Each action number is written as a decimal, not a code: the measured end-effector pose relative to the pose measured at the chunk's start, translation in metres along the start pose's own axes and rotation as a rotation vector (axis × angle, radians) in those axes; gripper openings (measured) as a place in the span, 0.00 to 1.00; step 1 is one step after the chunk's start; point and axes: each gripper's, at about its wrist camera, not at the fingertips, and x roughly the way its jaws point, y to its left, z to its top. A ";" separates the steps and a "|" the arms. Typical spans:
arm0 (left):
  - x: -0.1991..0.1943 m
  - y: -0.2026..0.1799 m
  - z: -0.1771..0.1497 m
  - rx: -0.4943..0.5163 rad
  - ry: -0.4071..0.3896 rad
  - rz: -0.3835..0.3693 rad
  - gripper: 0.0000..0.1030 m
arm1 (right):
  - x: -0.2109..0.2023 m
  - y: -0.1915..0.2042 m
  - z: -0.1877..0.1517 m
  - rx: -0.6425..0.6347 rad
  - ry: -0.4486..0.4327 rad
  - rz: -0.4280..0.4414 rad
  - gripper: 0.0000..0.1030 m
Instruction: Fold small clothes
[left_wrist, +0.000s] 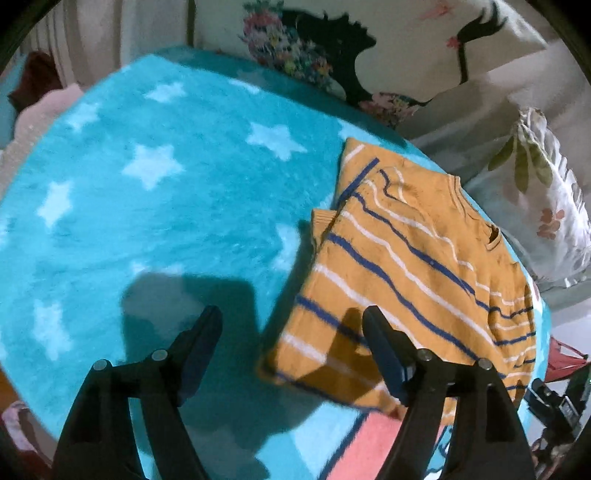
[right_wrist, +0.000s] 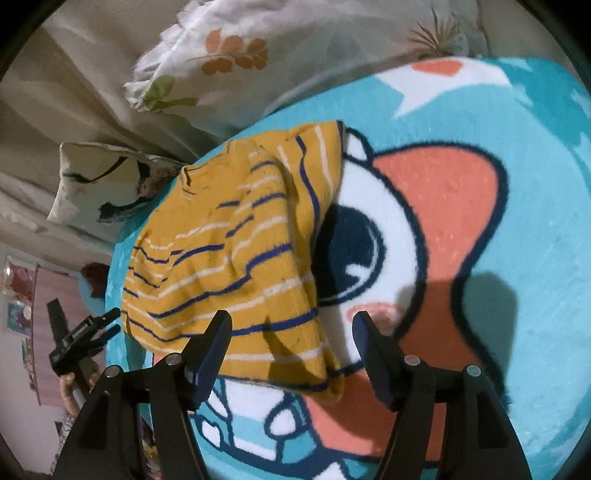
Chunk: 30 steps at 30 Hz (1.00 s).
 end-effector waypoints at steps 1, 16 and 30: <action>0.007 0.000 0.003 0.002 0.012 -0.022 0.75 | 0.006 -0.001 0.001 0.013 -0.002 0.010 0.70; 0.033 -0.036 0.018 0.096 0.174 -0.151 0.20 | 0.058 0.020 0.010 0.098 0.020 0.006 0.23; -0.002 -0.014 -0.029 -0.015 0.144 -0.096 0.26 | 0.027 0.002 0.000 -0.025 0.090 -0.025 0.23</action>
